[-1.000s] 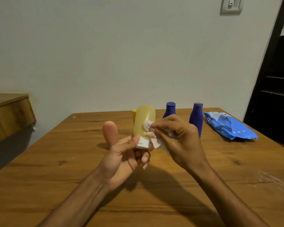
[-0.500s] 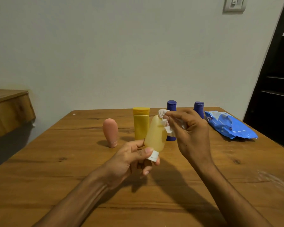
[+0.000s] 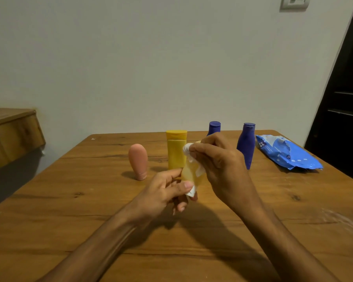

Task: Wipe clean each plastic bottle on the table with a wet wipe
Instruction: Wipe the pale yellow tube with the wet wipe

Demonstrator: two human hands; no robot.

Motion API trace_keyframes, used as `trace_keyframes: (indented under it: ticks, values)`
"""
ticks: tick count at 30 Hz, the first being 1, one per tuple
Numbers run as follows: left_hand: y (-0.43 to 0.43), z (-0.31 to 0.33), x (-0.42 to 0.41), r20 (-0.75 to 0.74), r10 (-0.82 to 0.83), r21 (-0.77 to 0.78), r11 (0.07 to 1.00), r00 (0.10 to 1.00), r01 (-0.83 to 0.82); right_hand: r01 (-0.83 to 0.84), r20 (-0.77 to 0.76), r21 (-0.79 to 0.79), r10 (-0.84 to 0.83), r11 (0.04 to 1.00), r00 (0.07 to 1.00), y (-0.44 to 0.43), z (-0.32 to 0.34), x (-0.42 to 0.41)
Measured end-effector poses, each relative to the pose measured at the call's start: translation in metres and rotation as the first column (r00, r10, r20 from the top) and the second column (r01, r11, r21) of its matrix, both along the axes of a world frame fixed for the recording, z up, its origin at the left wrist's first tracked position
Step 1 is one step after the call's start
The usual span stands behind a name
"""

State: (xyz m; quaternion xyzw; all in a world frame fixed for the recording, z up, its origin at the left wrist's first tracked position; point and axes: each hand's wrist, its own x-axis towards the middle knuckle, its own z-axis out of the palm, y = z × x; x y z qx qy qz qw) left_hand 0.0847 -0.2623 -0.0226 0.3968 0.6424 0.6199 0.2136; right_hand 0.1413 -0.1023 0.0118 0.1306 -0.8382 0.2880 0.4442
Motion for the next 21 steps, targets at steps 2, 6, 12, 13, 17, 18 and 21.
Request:
trace_keyframes:
  ticks: [2,6,12,13,17,18,21]
  values:
    - [0.0,0.0,0.0,0.032,0.045,0.013,0.999,0.998,-0.045,-0.013,0.026,0.084,0.01,0.996,1.0,-0.005,-0.002,0.003]
    - [-0.001,0.001,-0.002,0.08,0.127,0.065,0.989,0.989,-0.132,-0.054,0.128,0.199,0.029,0.978,0.991,-0.012,0.0,0.006]
    - [0.002,0.001,-0.003,0.114,0.065,0.113,0.99,0.991,-0.078,-0.092,0.155,0.156,0.068,0.983,0.986,0.0,0.01,0.009]
    - [0.002,0.001,-0.004,0.124,0.042,0.12,0.991,0.991,-0.057,-0.075,0.111,0.137,0.06,0.988,0.992,0.001,0.01,0.009]
    - [0.0,0.001,-0.002,0.075,-0.015,0.087,0.996,0.997,0.008,-0.001,-0.047,0.029,0.002,1.0,0.999,0.005,0.007,0.006]
    - [-0.001,0.001,-0.001,0.066,-0.028,0.077,0.997,0.997,0.023,0.026,-0.071,0.0,-0.026,1.0,0.997,0.007,0.008,0.005]
    - [0.0,0.002,0.0,0.092,-0.037,0.083,0.996,0.995,0.03,0.072,-0.11,-0.072,-0.08,0.995,0.991,0.01,0.008,0.005]
